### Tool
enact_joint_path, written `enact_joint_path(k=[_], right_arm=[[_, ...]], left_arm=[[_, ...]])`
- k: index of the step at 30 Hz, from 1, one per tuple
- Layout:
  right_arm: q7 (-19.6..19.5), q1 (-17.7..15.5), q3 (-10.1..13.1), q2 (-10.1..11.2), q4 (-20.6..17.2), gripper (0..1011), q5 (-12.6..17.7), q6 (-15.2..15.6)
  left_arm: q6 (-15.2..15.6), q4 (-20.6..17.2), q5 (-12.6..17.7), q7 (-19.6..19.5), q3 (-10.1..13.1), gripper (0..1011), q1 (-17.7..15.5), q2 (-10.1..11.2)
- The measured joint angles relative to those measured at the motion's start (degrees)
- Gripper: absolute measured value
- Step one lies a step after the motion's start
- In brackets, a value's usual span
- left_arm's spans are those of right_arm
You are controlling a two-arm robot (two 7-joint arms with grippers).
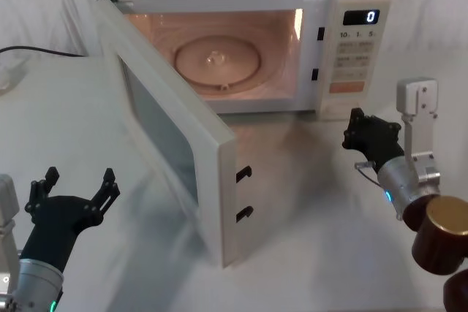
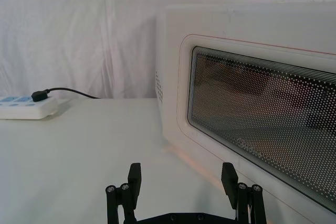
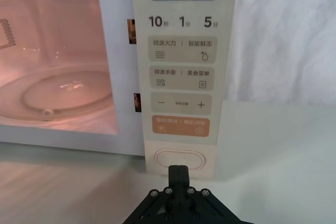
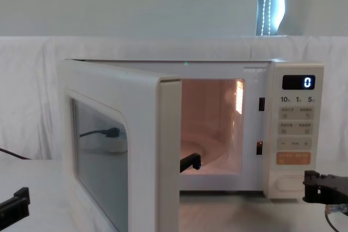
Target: Press the button to open the microwave door with one hand; close the microwave door with the other hand.
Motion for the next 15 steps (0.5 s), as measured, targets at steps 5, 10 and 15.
enact_joint_path(k=[5, 10, 15], right_arm=[[-0.1, -2.4, -0.2, 0.3, -3.4, 0, 0.0, 0.0], [-0.5, -4.9, -0.3, 0.4, -6.3, 0, -0.2, -1.2], [-1.4, -7.9, -0.3, 0.5, -9.1, 0, -0.7, -2.4]], left_arm=[[0.0, 0.0, 0.0, 0.0, 0.0, 1001, 0.0, 0.0], [0.0, 0.0, 0.0, 0.0, 0.0, 1001, 0.0, 0.0], [0.0, 0.0, 0.0, 0.0, 0.0, 1001, 0.0, 0.0]])
